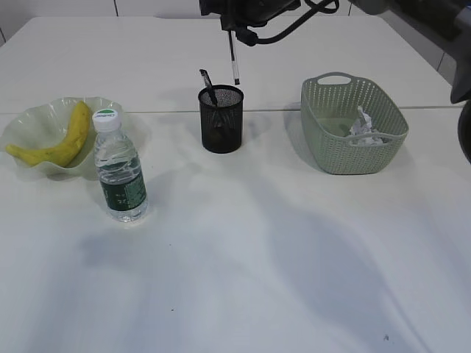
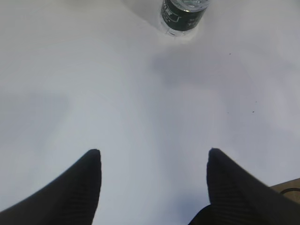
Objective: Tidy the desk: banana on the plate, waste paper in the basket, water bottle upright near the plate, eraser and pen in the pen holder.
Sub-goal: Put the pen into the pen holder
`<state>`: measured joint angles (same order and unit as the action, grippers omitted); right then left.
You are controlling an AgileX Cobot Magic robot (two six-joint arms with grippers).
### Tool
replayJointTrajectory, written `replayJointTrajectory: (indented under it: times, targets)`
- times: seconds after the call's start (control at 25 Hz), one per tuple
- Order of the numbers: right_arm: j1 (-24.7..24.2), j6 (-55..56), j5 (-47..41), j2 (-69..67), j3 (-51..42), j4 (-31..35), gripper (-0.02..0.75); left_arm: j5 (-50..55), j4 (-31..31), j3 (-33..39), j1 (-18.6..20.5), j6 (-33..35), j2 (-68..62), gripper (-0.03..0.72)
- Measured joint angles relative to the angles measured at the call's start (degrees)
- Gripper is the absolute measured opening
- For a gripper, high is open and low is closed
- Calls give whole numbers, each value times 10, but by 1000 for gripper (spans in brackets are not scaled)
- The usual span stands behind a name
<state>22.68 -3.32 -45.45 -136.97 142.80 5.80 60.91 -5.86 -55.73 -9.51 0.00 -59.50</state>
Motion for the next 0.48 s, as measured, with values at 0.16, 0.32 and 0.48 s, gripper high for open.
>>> replayJointTrajectory:
  times: [0.16, 0.32, 0.48]
  targets:
    - [0, -34, 15, -1, 0, 21, 50, 0, 0, 0, 0, 0, 0, 496]
    - [0, -39, 40, -1, 0, 23, 50, 0, 0, 0, 0, 0, 0, 496]
    - [0, -40, 54, -5, 0, 23, 50, 0, 0, 0, 0, 0, 0, 496]
